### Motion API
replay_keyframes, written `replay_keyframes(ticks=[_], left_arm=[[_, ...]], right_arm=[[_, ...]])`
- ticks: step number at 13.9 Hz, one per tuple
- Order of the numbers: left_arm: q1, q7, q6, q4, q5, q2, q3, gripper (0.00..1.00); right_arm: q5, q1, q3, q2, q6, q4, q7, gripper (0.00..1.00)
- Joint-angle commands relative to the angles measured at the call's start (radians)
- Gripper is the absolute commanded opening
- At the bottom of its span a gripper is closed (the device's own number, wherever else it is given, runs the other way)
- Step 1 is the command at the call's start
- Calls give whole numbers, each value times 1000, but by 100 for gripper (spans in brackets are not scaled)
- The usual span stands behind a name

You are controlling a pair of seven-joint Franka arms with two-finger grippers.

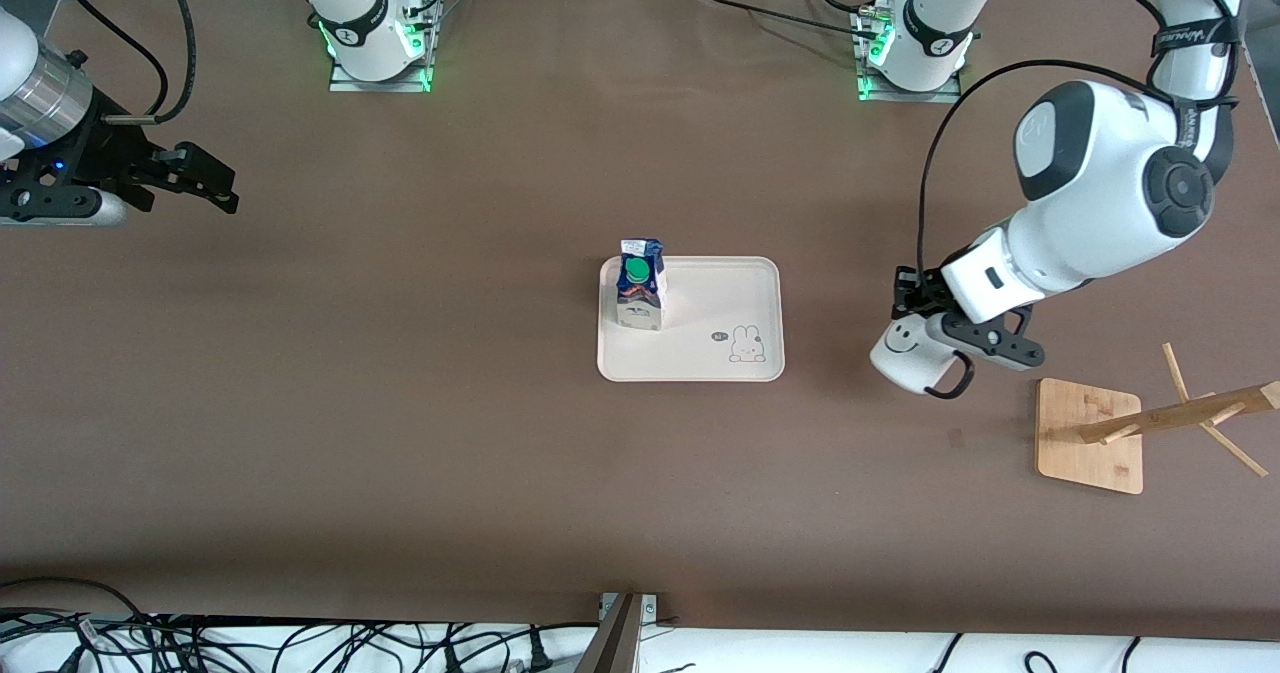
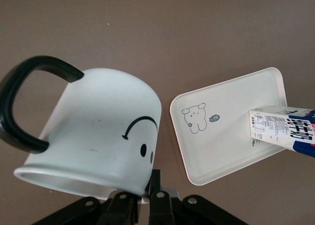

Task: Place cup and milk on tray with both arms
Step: 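Carry the mug toward the tray beside the milk carton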

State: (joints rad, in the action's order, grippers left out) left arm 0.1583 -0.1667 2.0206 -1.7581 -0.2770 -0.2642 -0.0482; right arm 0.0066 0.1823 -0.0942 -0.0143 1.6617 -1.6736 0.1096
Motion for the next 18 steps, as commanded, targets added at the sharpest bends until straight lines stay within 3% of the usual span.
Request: replay_keyframes(ticks=[1,5,14,18], left_arm=[[13,-13,-33,39,-1,-38,-19,0],[93,157,-39,81,7,-111,-45,0],[193,217,-54,150,9,-257,-44,0],[228,239,-144,150,5,-286,-44,0]], right_arm=[[6,-7,4,7,-11,20,2,100],[6,-7,2,10,-13,20,2,100],[6,-7,4,10,-14,20,2,100],[6,-7,2,10,-19,20,2,100]])
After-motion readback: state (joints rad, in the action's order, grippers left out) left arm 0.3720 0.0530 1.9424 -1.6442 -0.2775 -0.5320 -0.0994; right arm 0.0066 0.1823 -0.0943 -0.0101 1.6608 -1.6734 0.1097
